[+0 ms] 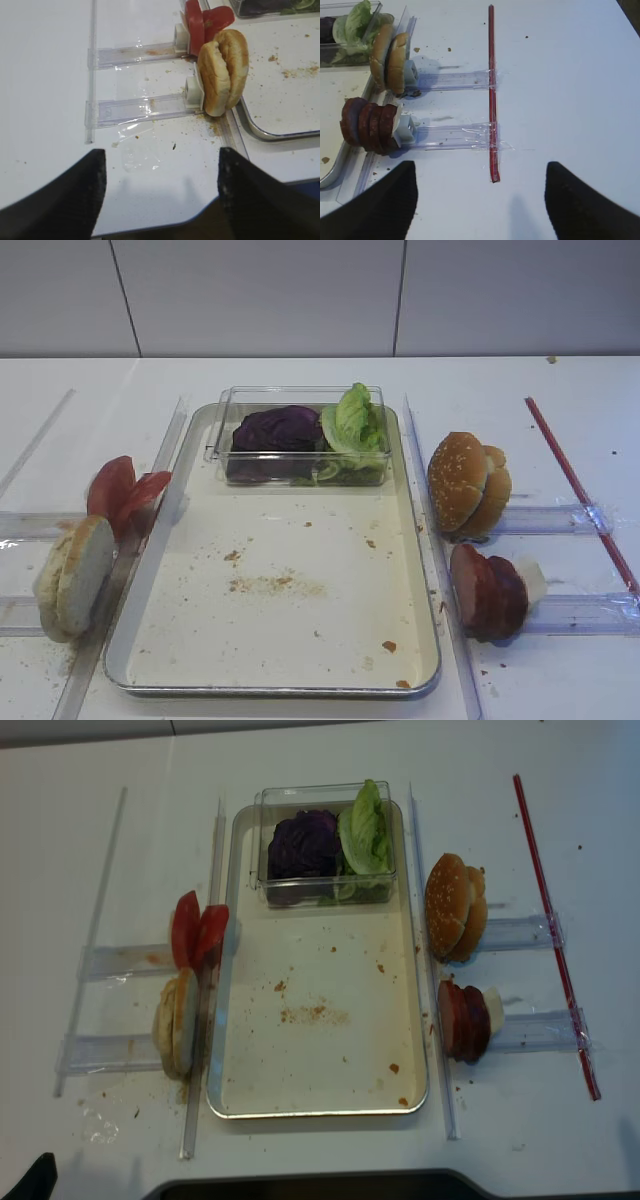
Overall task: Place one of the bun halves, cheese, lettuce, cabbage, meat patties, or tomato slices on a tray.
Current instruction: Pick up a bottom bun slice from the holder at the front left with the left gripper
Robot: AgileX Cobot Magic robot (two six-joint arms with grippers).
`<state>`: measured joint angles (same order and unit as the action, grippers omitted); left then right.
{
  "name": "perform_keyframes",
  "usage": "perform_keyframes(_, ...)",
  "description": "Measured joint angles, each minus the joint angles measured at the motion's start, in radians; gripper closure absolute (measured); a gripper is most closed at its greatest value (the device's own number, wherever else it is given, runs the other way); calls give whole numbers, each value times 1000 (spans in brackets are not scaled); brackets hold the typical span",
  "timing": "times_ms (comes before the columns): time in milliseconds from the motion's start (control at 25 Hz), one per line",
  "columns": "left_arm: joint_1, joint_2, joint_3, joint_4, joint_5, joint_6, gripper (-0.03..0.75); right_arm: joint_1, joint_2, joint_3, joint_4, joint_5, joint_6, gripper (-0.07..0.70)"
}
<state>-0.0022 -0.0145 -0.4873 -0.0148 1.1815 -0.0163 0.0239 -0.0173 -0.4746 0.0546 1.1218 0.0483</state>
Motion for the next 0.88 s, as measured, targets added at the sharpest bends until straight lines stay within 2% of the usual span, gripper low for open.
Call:
perform_keyframes(720,0,0,0,0,0,0,277,0,0,0,2,0,0,101)
perform_keyframes(880,0,0,0,-55,-1,-20,277,0,0,0,2,0,0,101)
